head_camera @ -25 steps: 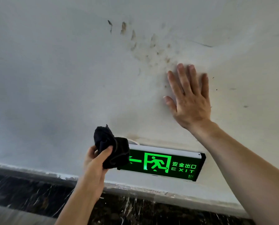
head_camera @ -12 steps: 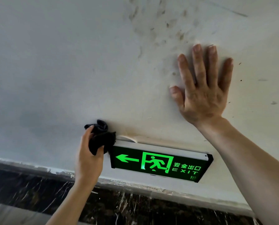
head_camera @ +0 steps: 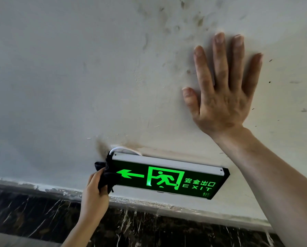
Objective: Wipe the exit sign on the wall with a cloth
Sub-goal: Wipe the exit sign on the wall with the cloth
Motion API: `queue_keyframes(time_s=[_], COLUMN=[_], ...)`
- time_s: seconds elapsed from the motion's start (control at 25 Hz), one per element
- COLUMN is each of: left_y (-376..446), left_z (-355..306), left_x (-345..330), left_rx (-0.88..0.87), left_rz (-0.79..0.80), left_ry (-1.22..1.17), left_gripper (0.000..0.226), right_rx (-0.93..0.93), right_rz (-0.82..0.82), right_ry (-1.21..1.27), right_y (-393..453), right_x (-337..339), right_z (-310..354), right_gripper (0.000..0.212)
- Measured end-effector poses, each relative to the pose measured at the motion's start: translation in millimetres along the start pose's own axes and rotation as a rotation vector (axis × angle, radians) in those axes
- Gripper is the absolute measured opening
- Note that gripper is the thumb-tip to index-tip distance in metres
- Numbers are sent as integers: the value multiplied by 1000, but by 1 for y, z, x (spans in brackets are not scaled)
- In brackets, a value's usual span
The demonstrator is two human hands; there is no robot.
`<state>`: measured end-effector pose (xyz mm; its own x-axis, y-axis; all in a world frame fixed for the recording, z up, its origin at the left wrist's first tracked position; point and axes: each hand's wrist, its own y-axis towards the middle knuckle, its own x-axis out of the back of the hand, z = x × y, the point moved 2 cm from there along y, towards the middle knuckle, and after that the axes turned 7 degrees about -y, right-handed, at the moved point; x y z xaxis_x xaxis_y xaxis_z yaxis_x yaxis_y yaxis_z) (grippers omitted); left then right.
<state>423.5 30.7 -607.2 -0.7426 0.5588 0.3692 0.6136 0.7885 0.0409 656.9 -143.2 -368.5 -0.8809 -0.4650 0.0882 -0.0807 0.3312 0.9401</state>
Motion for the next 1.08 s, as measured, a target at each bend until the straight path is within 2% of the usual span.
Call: queue_keyframes(time_s=[0.4,0.56,0.68,0.8,0.88,1.0,1.08], left_y=[3,5,-4,-23,-38,-58,-72], left_z=[15,31,38,34,21,-13,-43], left_x=[-14,-15,-22,-35,-40,-41,-42], left_rx=[122,197,343,586,667,699,674], left_rz=[7,84,181,259,288,343,434], left_ry=[50,127,132,-144,-382,-666,-780], left_gripper=[54,50,45,41,38,33,31], right_rx=[-1,5,-5,-2,-1,9,21], right_rz=[-11,-22,-18,-17,11,107,236], right_ry=[-12,4,13,9,15,51,126], right_y=[2,2,2,1,3,5,4], right_x=[-2,-1,-2,-1,1,11,20], right_z=[-2,1,-1,0,-1,-3,-4], right_gripper=[63,63,62,62,62,62,63])
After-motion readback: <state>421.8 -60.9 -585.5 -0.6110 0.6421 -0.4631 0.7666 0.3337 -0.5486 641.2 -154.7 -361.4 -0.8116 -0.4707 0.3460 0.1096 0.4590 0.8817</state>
